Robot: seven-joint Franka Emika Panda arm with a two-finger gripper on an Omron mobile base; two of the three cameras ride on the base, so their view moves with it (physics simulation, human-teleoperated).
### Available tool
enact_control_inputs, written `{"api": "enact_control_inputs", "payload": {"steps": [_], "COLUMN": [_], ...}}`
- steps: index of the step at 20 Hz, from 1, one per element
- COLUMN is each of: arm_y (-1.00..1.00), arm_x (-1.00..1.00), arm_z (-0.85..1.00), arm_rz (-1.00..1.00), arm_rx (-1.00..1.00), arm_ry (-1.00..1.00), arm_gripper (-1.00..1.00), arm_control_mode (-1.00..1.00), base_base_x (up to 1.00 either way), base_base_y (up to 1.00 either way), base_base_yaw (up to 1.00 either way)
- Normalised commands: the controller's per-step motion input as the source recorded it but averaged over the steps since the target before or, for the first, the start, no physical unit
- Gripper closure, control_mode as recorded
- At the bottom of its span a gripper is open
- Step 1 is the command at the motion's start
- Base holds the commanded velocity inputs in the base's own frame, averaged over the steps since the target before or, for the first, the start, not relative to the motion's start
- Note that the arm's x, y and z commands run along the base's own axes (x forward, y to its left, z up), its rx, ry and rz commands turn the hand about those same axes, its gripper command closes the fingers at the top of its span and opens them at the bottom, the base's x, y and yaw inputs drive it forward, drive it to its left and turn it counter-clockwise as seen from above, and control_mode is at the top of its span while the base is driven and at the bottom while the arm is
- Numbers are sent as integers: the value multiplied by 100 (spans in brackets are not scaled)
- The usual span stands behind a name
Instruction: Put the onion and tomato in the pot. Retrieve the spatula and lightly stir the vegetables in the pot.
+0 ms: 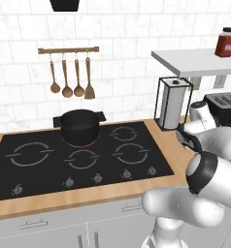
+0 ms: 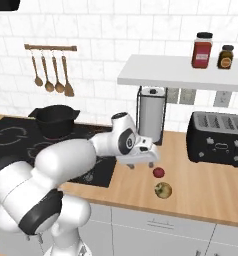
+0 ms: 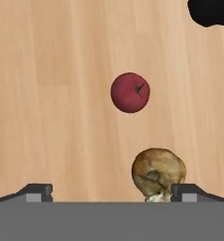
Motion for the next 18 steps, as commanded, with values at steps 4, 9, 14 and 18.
{"api": "enact_control_inputs", "payload": {"steps": [4,9,14,18], "arm_y": [-70,-67,-33,0], "arm_x": [88,69,58,2], "arm_z": [-41,-22,-32,-38], "arm_rz": [5,7,5,3], "arm_rx": [-4,0,0,0], "arm_ry": [0,2,11,11], "arm_gripper": [-100,-100,-100,-100], "arm_control_mode": [-100,-100,-100,-100], "base_base_x": [0,0,0,0], "base_base_y": [0,0,0,0], "base_base_yaw": [0,0,0,0]}}
